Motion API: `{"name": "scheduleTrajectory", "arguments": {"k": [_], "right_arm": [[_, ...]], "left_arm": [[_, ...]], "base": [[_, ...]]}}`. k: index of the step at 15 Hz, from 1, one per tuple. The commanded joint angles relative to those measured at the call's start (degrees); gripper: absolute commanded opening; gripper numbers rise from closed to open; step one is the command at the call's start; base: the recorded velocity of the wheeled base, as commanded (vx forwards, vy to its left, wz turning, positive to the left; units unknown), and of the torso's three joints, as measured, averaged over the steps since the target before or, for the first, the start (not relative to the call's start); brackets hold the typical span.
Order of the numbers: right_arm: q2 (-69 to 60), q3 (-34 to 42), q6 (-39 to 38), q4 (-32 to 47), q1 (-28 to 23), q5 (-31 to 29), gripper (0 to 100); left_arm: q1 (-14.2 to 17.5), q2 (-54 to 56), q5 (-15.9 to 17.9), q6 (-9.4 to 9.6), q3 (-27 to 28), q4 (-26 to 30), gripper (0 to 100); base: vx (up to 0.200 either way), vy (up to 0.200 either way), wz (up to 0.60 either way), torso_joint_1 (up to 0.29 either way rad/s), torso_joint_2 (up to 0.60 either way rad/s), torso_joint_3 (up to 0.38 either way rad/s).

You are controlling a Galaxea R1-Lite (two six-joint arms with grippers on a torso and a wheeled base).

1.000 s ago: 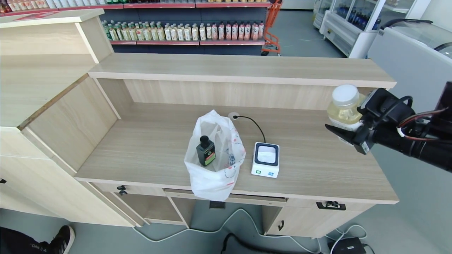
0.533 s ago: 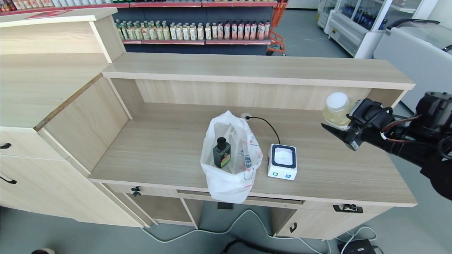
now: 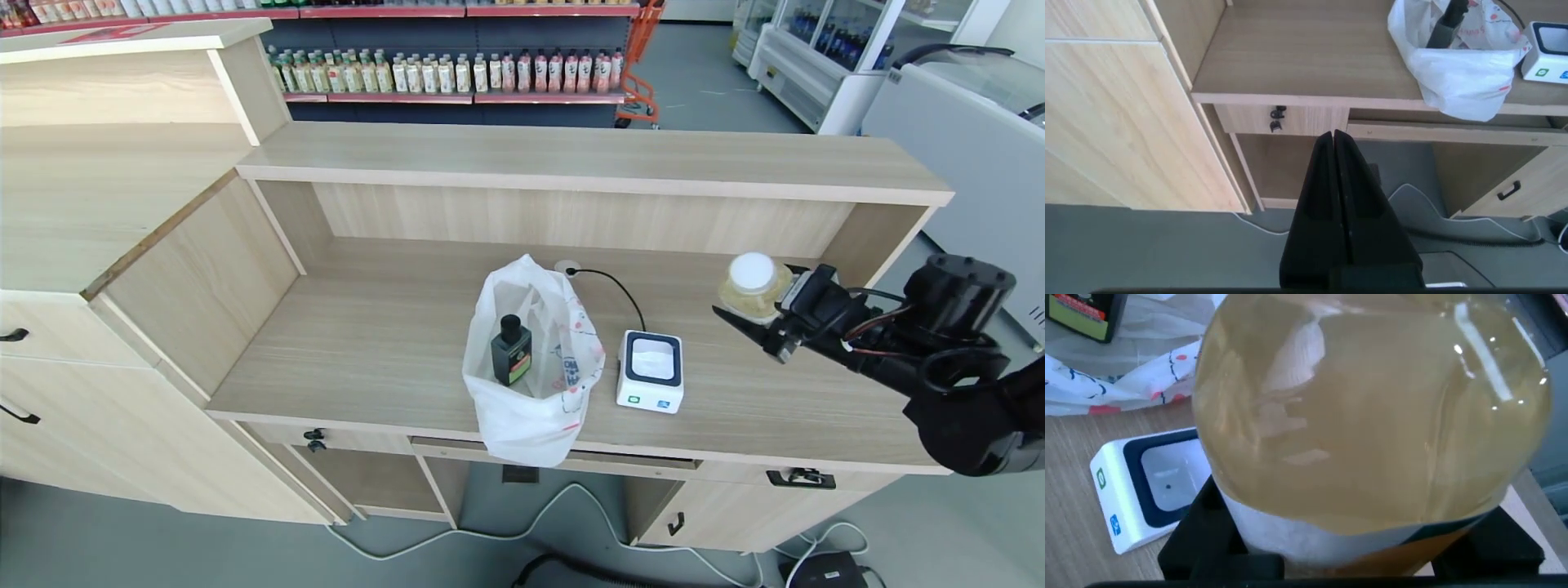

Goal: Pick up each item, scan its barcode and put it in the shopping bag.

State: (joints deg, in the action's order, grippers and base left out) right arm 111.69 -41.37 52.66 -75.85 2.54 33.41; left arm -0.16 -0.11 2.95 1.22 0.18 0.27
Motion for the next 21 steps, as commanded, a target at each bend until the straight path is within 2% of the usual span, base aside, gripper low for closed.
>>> {"name": "scheduleTrajectory", "arguments": {"k": [1,3,8,21], "right_arm": [[8.81,-1.25,-1.95,-6.77,-1.48,6.22,0],[11.18,-2.48,-3.27,-10.46,-1.22,9.3,0],[16.19,-7.49,-3.27,-12.66,-1.22,12.55,0],[18.56,-8.11,-3.36,-14.15,-0.16,12.99,0]], "left_arm": [[-0.02,0.02,0.04,0.01,-0.01,0.0,0],[-0.02,0.02,0.04,0.01,-0.01,0.0,0],[-0.02,0.02,-0.05,0.01,-0.01,0.0,0],[-0.02,0.02,-0.05,0.01,-0.01,0.0,0]], "base": [[0.0,0.0,0.0,0.0,0.0,0.0],[0.0,0.0,0.0,0.0,0.0,0.0],[0.0,0.0,0.0,0.0,0.0,0.0],[0.0,0.0,0.0,0.0,0.0,0.0]]}}
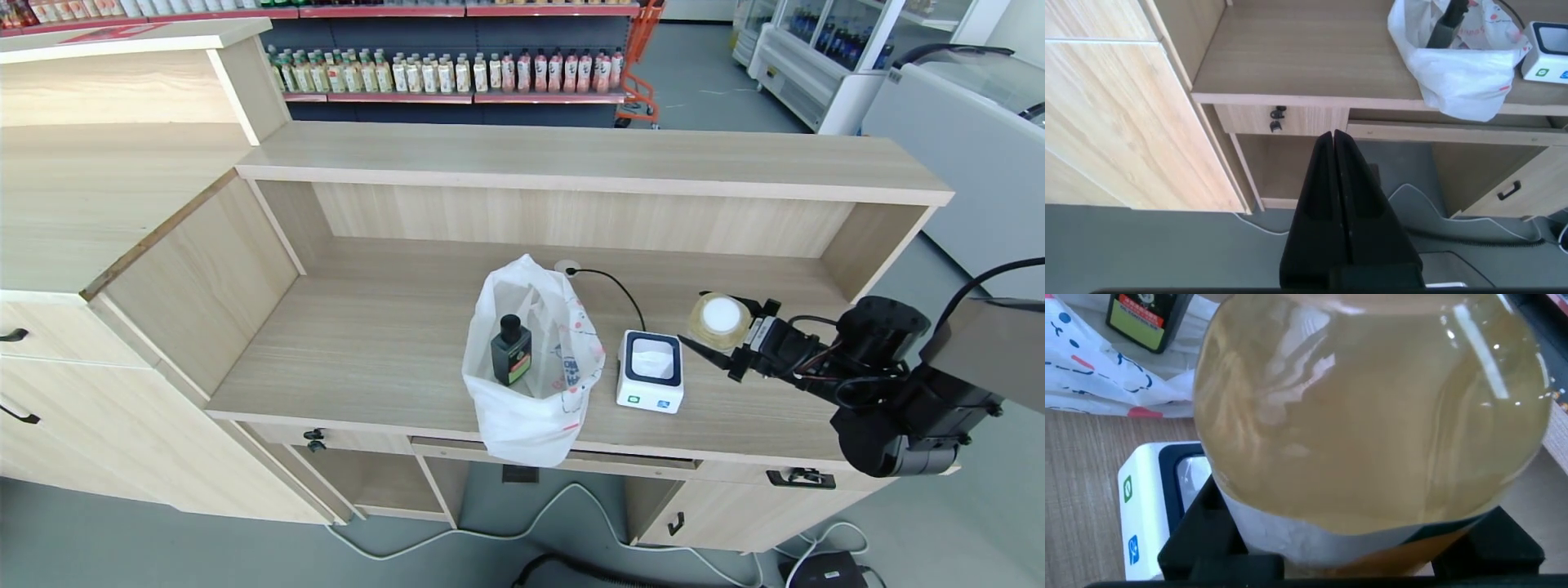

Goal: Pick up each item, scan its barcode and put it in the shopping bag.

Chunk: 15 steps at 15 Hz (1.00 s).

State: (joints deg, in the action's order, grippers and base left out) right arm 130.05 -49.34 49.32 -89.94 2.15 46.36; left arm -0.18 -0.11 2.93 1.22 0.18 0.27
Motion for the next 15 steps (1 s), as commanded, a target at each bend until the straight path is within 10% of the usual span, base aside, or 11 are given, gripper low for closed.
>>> {"name": "scheduleTrajectory", "arguments": {"k": [1,15], "right_arm": [[0.82,-1.11,-0.02,-0.06,0.32,-0.04,0],[6.97,-8.06,-0.1,-0.06,2.6,-0.13,0]], "left_arm": [[0.01,0.02,-0.03,0.01,-0.01,0.0,0],[0.01,0.02,-0.03,0.01,-0.01,0.0,0]], "base": [[0.0,0.0,0.0,0.0,0.0,0.0],[0.0,0.0,0.0,0.0,0.0,0.0]]}}
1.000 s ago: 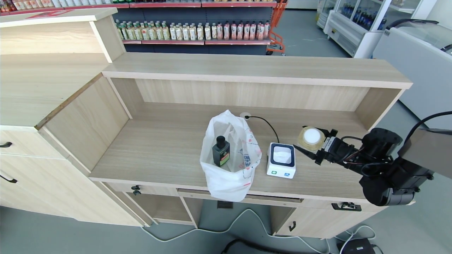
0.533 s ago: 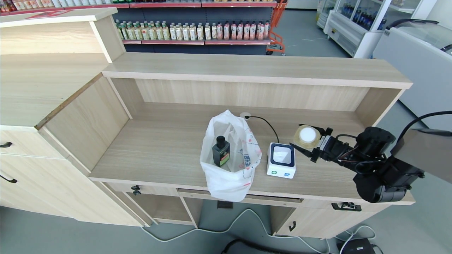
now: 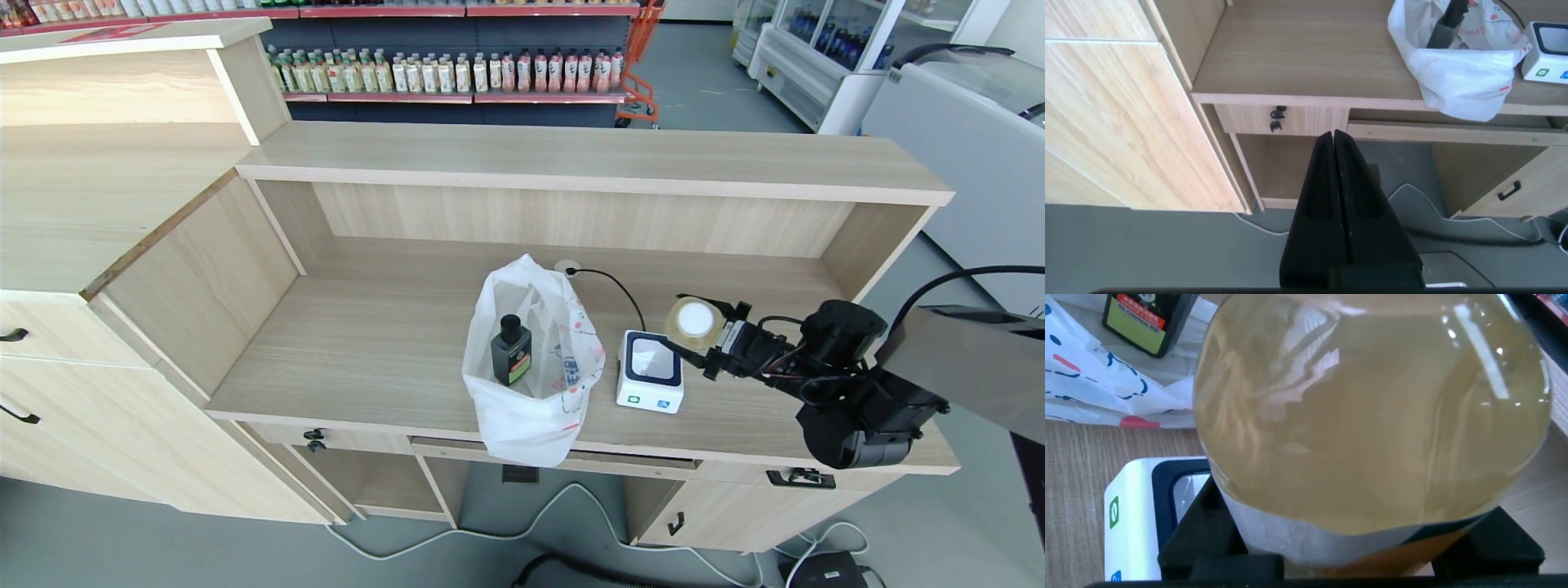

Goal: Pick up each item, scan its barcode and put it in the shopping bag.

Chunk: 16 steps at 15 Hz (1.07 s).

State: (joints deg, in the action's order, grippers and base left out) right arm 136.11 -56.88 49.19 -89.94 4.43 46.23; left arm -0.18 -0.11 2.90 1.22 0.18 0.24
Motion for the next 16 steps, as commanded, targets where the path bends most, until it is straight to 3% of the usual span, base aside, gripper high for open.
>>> {"name": "scheduleTrajectory", "arguments": {"k": [1,16], "right_arm": [[1.18,-1.48,0.03,-0.06,0.5,0.0,0],[5.66,-6.66,0.03,-0.06,2.61,-0.08,0]], "left_arm": [[0.01,0.02,0.0,0.01,-0.01,0.02,0],[0.01,0.02,0.09,0.01,-0.01,0.02,0]], "base": [[0.0,0.0,0.0,0.0,0.0,0.0],[0.0,0.0,0.0,0.0,0.0,0.0]]}}
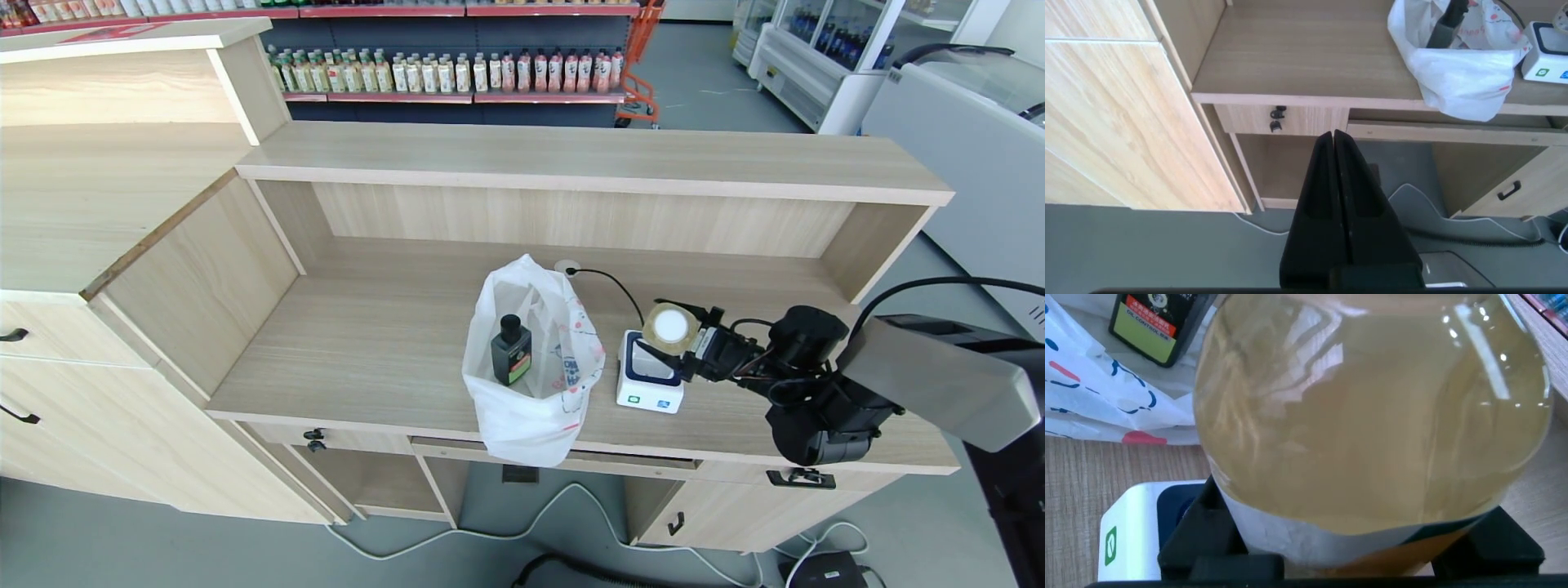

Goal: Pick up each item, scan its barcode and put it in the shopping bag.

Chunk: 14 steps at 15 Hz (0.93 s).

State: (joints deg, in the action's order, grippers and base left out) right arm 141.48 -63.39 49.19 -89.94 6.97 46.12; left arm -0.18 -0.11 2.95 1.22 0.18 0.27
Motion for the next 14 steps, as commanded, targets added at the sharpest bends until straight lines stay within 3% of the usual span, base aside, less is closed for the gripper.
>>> {"name": "scheduleTrajectory", "arguments": {"k": [1,12,14], "right_arm": [[0.37,-0.15,0.03,-0.06,0.15,0.03,0],[0.72,-0.07,-0.41,-0.06,0.23,-0.24,0],[-2.53,0.29,-5.86,-0.06,0.15,-2.17,0]], "left_arm": [[0.01,0.02,-0.05,0.01,-0.01,0.0,0],[0.01,0.02,0.04,0.01,-0.01,0.0,0],[0.01,0.02,-0.05,0.01,-0.09,0.0,0]], "base": [[0.0,0.0,0.0,0.0,0.0,0.0],[0.0,0.0,0.0,0.0,0.0,0.0],[0.0,0.0,0.0,0.0,0.0,0.0]]}}
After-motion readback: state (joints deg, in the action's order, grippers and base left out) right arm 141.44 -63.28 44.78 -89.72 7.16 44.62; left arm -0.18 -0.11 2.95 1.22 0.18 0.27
